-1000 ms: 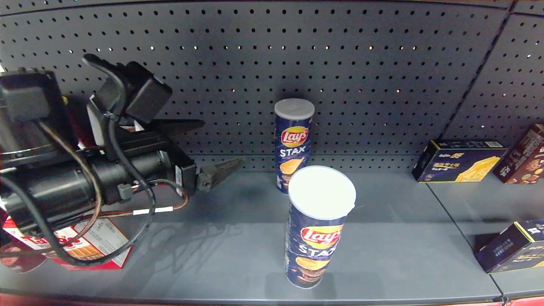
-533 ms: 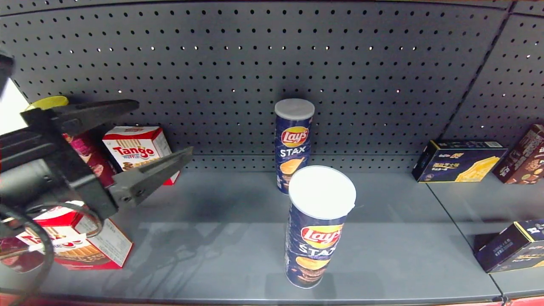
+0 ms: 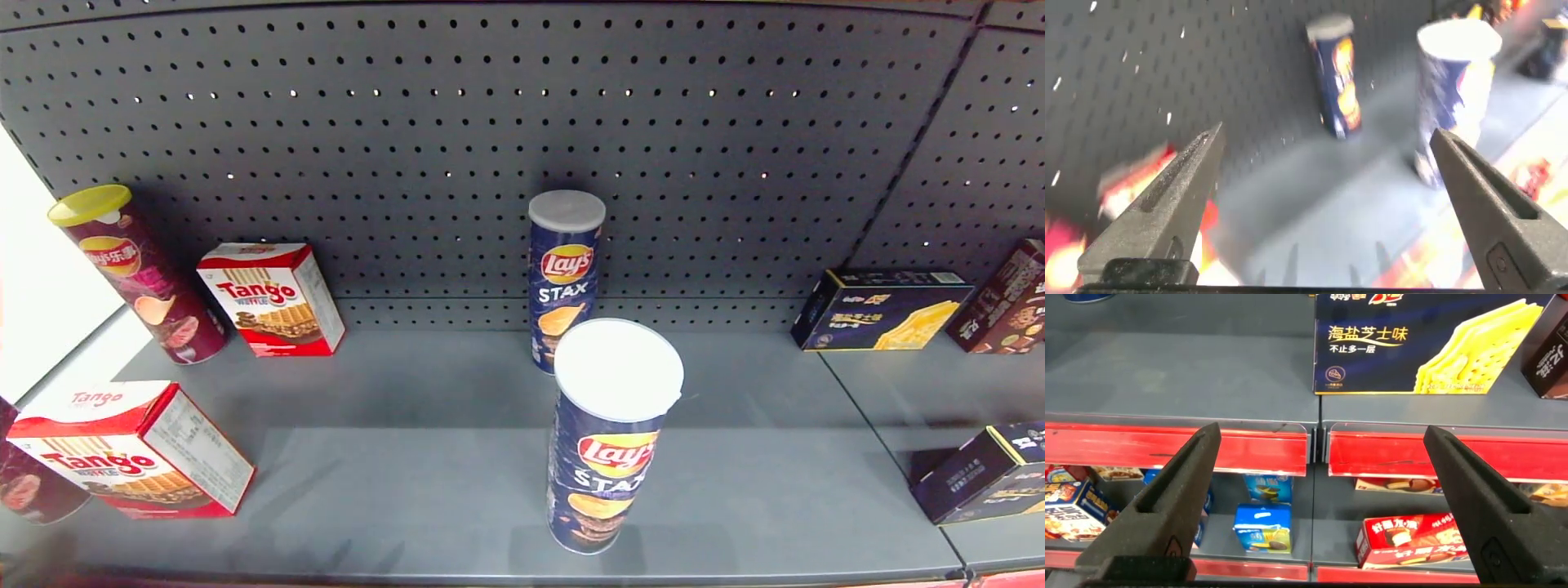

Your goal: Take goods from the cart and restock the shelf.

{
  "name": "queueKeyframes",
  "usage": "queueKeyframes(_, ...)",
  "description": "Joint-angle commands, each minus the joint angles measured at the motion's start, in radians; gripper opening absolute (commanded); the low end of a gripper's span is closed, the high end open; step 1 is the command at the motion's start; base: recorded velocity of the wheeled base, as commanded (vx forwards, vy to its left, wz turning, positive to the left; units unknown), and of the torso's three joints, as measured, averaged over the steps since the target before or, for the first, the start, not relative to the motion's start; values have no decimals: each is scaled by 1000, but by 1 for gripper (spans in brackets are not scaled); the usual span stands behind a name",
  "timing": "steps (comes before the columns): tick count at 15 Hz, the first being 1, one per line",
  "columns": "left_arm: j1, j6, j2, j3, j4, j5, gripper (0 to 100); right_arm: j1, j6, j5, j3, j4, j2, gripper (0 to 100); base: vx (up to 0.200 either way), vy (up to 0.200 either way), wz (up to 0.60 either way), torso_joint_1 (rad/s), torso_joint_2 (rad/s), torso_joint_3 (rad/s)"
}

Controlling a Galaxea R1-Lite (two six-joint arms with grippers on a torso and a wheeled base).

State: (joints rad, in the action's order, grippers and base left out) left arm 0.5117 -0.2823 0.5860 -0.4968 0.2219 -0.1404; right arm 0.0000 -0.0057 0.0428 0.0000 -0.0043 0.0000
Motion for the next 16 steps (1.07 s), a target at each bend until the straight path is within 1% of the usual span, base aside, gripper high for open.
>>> queueKeyframes(1, -78, 3, -508, 69, -365, 1, 100, 0, 0, -1, 0, 0, 2, 100, 0, 0, 0, 0, 0, 0)
queueKeyframes(2, -163, 12, -586, 72, -457, 1, 100, 0, 0, 0, 0, 0, 2, 100, 0, 0, 0, 0, 0, 0)
queueKeyframes(3, -179, 11, -586, 61, -484, -4, 100, 0, 0, 0, 0, 0, 2, 100, 0, 0, 0, 0, 0, 0)
queueKeyframes(5, -171, 15, -586, 72, -487, -4, 100, 0, 0, 0, 0, 0, 2, 100, 0, 0, 0, 0, 0, 0)
queueKeyframes(6, -173, 15, -586, 127, -486, -1, 100, 0, 0, 0, 0, 0, 2, 100, 0, 0, 0, 0, 0, 0)
queueKeyframes(7, -190, 17, -586, 156, -484, -4, 100, 0, 0, 0, 0, 0, 2, 100, 0, 0, 0, 0, 0, 0)
queueKeyframes(8, -242, 45, -511, 225, -455, -4, 100, 0, 0, 0, 0, 0, 2, 100, 0, 0, 0, 0, 0, 0)
queueKeyframes(9, -309, 60, -456, 290, -406, -7, 100, 0, 0, 0, 0, 0, 2, 100, 0, 0, 0, 0, 0, 0)
queueKeyframes(10, -398, 55, -445, 369, -343, -7, 100, 0, 0, 0, 0, 0, 2, 100, 0, 0, 0, 0, 0, 0)
queueKeyframes(11, -438, 63, -476, 460, -263, -1, 100, 0, 0, 0, 0, 0, 2, 100, 0, 0, 0, 0, 0, 0)
queueKeyframes(12, -435, 65, -494, 497, -150, -2, 100, 0, 0, -1, 0, 0, 2, 100, 0, 0, 0, 0, 0, 0)
queueKeyframes(13, -438, 66, -492, 497, -150, -1, 100, 0, 0, 0, 0, 0, 2, 100, 0, 0, 0, 0, 0, 0)
queueKeyframes(14, -490, 78, -500, 495, -182, -4, 100, 0, 0, 0, 0, 0, 2, 100, 0, 0, 0, 0, 0, 0)
queueKeyframes(15, -541, 129, -541, 497, -180, 2, 100, 0, 1, 0, 0, 0, 2, 100, 0, 0, 0, 0, 0, 0)
queueKeyframes(16, -507, 141, -569, 497, -193, 7, 100, 0, 0, 0, 0, 0, 2, 100, 0, 0, 0, 0, 0, 0)
